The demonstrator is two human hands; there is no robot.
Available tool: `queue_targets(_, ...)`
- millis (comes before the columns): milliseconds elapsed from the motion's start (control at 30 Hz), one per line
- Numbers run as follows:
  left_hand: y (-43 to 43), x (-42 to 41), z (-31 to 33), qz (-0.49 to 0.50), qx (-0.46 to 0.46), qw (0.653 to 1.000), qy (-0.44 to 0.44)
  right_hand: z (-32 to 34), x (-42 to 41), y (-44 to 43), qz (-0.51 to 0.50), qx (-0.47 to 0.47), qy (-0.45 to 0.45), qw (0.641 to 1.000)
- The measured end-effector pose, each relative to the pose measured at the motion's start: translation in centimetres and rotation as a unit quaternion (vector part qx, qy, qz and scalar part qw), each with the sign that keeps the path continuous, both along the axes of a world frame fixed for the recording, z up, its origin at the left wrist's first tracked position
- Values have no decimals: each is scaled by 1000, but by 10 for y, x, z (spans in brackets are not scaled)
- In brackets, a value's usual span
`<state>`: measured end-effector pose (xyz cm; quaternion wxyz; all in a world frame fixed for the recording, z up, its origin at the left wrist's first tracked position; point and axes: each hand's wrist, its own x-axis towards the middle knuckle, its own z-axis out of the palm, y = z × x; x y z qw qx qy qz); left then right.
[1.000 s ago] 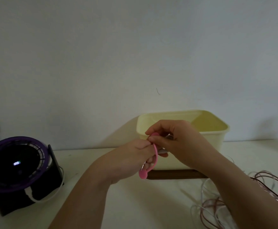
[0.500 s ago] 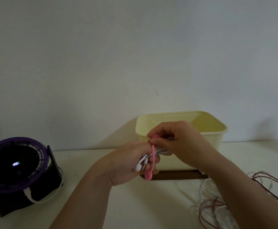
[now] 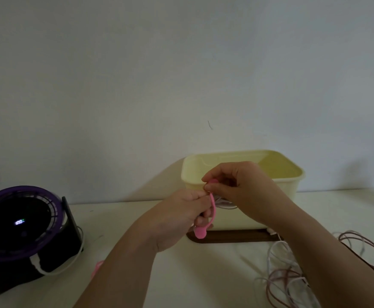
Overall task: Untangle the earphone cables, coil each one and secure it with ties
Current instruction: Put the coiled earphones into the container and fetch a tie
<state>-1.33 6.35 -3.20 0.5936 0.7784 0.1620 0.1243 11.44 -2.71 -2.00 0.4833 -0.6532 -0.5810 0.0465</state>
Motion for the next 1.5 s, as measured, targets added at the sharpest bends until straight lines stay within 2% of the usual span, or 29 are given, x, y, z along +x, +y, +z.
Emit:
queue_targets(133, -4, 3, 3, 2, -121, 993, 0, -1, 2, 0, 0, -12, -7, 1000)
queue_targets(233, -4, 4, 3, 14, -151, 988, -7, 0, 2, -1, 3, -11, -10, 1000)
queue_targets(367, -6, 4, 2, 4, -121, 992, -20, 2, 3, -3, 2, -8, -1, 1000)
queue_targets(533, -6, 3, 0, -13, -23, 999, -44, 5, 3, -6, 13, 2, 48, 999)
queue_targets(733, -9, 6, 0, 59, 80, 992, -73, 4, 5, -3, 17, 26, 142, 989)
queue_targets(867, -11, 10, -1, 103, 65, 987, -103, 4, 6, -1, 16, 32, 162, 986)
queue_targets(1000, -12, 11, -1, 122, 101, 982, -107, 3, 7, 0, 2, 40, 161, 986)
queue_targets(1100, -12, 9, 3, 133, 108, 978, -117, 2, 9, 0, 10, 63, 213, 975)
queue_targets(1200, -9, 6, 8, 166, 87, 972, -143, 0, 13, -1, 90, 3, 286, 954)
queue_targets(1300, -5, 3, 10, 190, 78, 963, -174, -4, 7, -1, 181, -92, 289, 935)
queue_targets(1500, -5, 4, 10, 180, 82, 959, -203, -14, 2, 7, 149, -83, 273, 947)
